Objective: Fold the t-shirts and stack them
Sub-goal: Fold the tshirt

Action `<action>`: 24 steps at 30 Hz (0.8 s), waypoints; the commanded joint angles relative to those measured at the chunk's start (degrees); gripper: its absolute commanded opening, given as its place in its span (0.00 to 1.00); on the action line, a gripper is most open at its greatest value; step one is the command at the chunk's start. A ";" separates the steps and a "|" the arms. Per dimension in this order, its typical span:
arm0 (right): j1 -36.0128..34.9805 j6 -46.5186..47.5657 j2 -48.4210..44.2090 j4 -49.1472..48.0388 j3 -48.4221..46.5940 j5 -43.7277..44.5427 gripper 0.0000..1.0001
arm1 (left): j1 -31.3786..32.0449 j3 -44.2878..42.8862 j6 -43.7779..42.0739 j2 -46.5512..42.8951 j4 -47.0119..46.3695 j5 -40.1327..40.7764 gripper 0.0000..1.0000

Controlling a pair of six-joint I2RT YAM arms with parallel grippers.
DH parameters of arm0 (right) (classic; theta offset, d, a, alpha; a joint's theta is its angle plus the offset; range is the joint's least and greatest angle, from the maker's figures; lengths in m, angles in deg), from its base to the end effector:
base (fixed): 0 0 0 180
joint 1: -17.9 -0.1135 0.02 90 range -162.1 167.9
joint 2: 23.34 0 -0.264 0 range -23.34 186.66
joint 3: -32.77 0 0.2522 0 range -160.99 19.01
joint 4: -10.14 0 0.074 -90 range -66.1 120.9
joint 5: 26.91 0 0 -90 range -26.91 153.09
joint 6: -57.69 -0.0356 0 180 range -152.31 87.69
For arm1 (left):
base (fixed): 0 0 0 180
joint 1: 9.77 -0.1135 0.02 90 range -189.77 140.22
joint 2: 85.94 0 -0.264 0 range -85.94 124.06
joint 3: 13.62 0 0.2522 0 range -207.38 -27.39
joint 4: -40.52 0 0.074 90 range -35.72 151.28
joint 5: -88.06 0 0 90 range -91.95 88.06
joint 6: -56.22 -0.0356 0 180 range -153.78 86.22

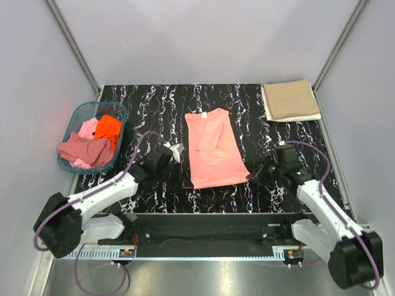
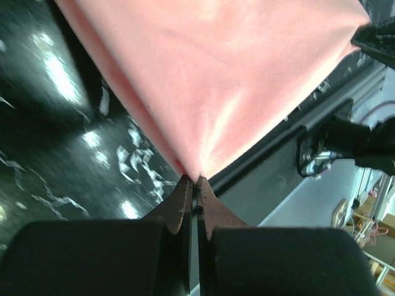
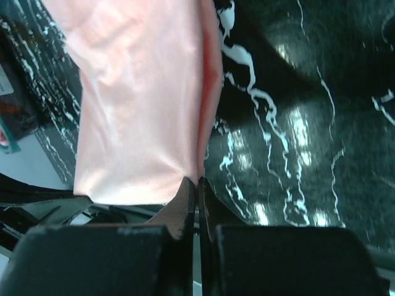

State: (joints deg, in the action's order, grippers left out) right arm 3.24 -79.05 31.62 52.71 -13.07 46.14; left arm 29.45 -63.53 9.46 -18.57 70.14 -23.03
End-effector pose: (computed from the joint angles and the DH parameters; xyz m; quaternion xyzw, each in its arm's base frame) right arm 0.1758 0.0567 0.2049 0.2117 0.9113 0.2854 0.2080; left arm 0.1716 -0.1566 0.2030 0.0348 0.9167 -0.3651 0.1582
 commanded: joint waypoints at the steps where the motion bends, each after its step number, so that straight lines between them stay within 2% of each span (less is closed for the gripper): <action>1: 0.07 1.04 -8.01 11.32 0.08 1.66 0.00 | 4.18 1.77 5.60 -7.59 6.11 5.43 0.00; 5: -0.02 0.51 -16.09 15.74 0.26 1.48 0.00 | 10.25 3.53 9.40 -12.35 7.35 7.98 0.00; 10: -0.02 2.62 -16.29 13.65 -1.41 0.70 0.00 | 10.70 1.17 7.83 -10.60 8.74 10.96 0.00; 13: -0.02 4.37 -11.03 9.94 -4.74 1.81 0.00 | 8.34 -3.92 5.02 -6.74 10.51 11.86 0.00; 16: -0.02 7.97 0.54 8.10 -13.94 3.24 0.00 | 2.81 -9.45 1.95 -2.96 11.03 10.63 0.00; 24: 0.15 14.30 23.33 4.76 -33.29 0.61 0.00 | -10.03 -24.57 -5.36 9.78 13.06 4.91 0.00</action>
State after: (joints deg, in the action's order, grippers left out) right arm 3.13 -69.17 48.97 61.50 -39.12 46.49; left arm 22.96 -81.71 8.76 -11.97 82.16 -15.97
